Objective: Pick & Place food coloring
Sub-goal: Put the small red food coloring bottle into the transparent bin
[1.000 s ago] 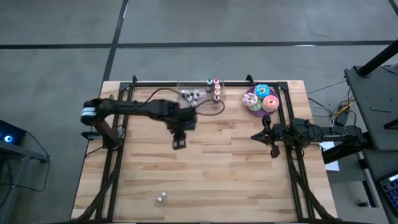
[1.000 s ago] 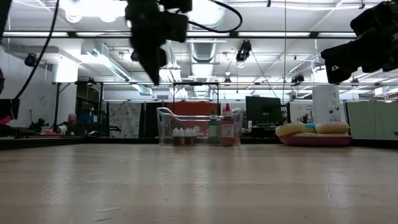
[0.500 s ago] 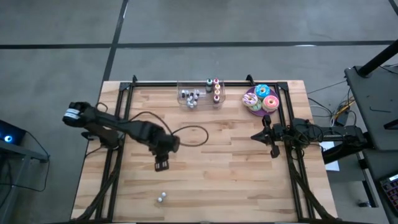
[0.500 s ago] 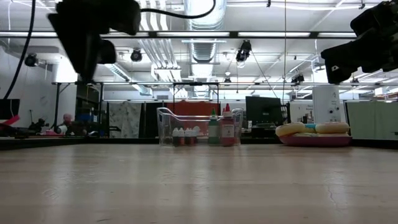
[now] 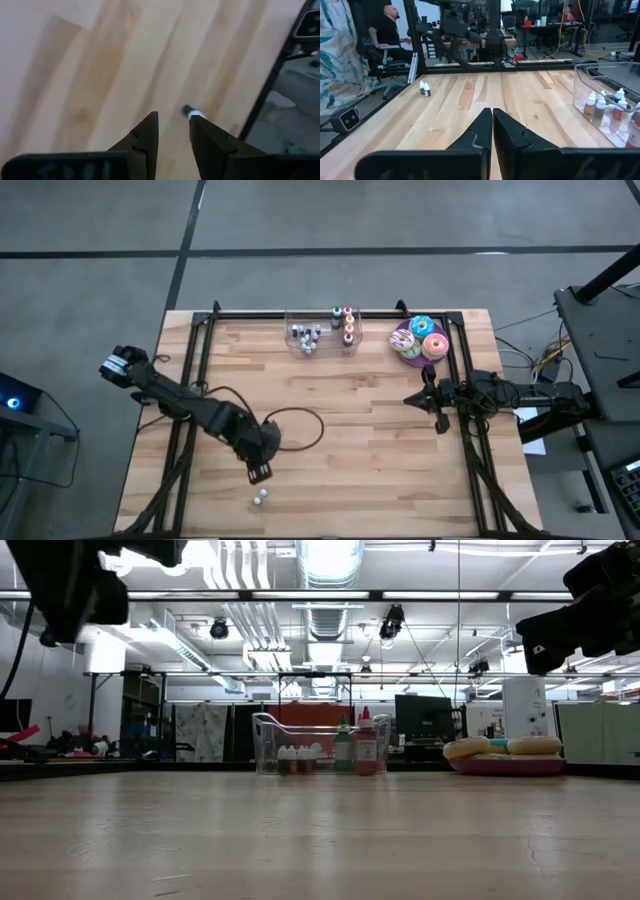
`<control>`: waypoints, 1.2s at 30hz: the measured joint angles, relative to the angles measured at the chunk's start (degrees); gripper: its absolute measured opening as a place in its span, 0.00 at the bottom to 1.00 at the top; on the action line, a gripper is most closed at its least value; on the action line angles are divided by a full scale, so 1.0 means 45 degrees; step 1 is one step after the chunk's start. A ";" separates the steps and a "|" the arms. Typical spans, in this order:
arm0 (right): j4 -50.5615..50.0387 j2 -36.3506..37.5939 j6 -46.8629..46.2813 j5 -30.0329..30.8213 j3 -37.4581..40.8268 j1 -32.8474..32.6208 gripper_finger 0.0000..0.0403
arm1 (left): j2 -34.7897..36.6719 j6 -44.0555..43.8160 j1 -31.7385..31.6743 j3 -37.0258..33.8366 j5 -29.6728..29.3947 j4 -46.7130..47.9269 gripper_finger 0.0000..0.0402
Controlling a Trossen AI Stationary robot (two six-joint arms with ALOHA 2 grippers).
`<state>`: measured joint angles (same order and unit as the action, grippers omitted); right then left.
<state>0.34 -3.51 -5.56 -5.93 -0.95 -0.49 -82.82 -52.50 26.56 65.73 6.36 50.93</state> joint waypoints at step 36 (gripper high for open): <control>0.0000 -0.0003 0.0000 -0.0003 0.0000 -0.0002 0.02 | -0.3632 -0.5112 0.2312 0.2244 -0.0097 0.0320 0.21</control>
<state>0.34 -3.52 -5.56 -5.95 -0.95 -0.50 -99.16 -75.50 36.96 75.83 5.92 52.37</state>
